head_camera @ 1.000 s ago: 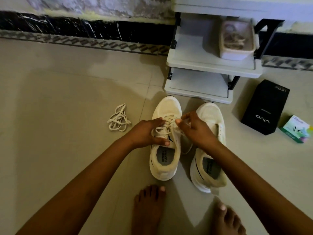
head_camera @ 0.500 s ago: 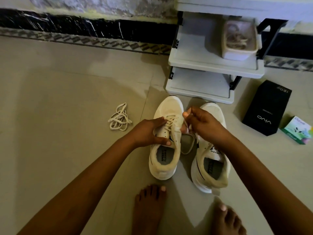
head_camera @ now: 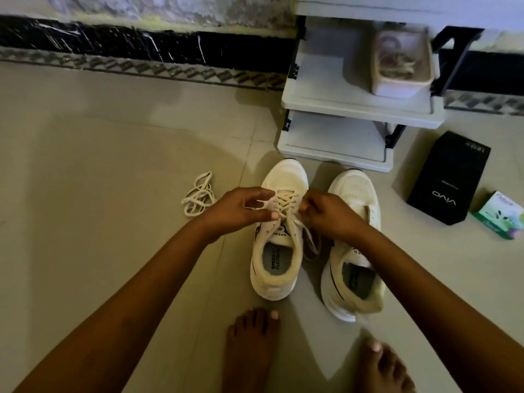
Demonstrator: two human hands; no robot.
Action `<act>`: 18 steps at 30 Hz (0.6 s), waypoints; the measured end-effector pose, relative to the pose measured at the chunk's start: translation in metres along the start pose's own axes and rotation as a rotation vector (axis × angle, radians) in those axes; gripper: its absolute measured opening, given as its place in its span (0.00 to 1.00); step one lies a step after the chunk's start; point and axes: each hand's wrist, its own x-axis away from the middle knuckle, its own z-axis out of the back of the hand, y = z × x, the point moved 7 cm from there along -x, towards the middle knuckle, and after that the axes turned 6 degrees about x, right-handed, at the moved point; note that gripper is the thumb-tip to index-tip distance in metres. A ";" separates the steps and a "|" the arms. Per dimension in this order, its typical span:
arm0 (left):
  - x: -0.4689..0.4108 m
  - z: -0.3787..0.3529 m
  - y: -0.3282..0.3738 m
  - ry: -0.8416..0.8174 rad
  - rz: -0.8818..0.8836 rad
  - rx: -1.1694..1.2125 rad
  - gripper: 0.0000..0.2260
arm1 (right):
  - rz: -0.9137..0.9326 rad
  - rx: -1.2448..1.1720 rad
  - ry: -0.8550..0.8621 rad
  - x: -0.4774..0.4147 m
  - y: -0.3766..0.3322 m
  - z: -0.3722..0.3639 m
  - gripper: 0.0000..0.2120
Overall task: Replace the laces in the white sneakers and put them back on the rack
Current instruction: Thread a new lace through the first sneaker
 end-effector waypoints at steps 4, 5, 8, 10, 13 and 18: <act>0.002 0.000 0.013 0.053 -0.046 -0.018 0.14 | -0.087 -0.344 -0.001 0.001 -0.002 0.008 0.06; 0.001 0.000 0.014 0.051 -0.048 -0.028 0.11 | -0.142 -0.507 0.024 0.002 -0.004 0.013 0.06; 0.008 -0.009 0.022 0.026 -0.063 -0.008 0.06 | -0.159 -1.082 -0.007 0.006 -0.017 0.036 0.07; 0.009 -0.014 0.030 0.008 -0.079 0.049 0.08 | -0.089 -1.345 -0.075 0.009 -0.032 0.051 0.10; 0.013 -0.023 0.055 -0.062 -0.122 0.127 0.12 | -0.039 -1.425 -0.098 0.010 -0.048 0.058 0.14; 0.041 -0.065 0.033 -0.220 -0.015 -0.185 0.12 | -0.100 -1.490 0.036 0.013 -0.030 0.062 0.17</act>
